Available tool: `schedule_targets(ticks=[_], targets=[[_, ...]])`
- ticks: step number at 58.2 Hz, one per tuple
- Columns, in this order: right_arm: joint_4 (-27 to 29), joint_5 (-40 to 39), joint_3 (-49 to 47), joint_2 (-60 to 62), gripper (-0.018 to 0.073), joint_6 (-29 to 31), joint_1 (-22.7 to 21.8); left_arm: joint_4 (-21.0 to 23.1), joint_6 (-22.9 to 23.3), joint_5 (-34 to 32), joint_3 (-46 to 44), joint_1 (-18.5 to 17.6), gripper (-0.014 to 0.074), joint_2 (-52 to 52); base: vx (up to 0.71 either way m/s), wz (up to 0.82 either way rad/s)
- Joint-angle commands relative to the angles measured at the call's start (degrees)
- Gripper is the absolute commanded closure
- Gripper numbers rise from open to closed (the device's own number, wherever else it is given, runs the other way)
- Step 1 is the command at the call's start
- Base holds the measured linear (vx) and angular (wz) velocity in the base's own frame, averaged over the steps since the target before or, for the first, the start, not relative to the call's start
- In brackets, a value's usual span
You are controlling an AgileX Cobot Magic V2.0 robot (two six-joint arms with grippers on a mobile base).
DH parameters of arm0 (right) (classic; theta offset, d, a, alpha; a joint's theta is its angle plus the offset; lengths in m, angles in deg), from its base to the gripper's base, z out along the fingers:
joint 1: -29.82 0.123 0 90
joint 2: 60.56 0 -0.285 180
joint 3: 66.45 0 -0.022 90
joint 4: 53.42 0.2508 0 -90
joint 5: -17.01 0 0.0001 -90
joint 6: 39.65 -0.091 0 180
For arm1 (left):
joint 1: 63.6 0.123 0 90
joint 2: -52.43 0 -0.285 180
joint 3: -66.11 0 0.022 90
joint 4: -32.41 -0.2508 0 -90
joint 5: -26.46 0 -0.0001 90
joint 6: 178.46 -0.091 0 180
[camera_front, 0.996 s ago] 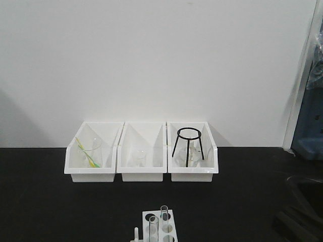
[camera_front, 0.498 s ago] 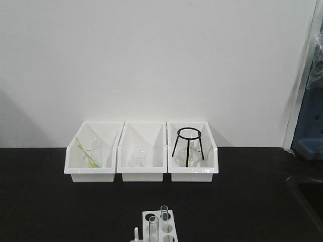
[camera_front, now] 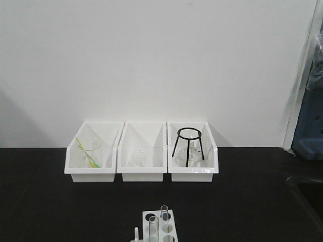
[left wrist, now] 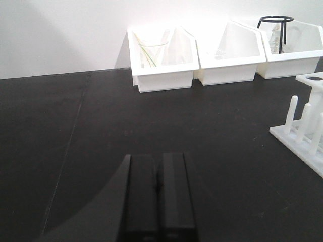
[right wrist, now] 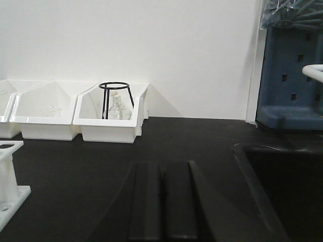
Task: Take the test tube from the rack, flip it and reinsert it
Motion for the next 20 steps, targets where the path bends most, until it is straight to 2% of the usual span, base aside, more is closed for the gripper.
schedule_targets(ticks=[1,20], targets=[[-0.68,-4.06,0.15,0.86,0.0573,0.09,-0.19,0.12,0.50,-4.66,-0.23,-0.01,0.0602,0.45,0.00,0.00],[-0.62,-4.06,0.15,0.86,0.0573,0.09,-0.19,0.12,0.50,-4.66,-0.23,-0.01,0.0602,0.45,0.00,0.00]])
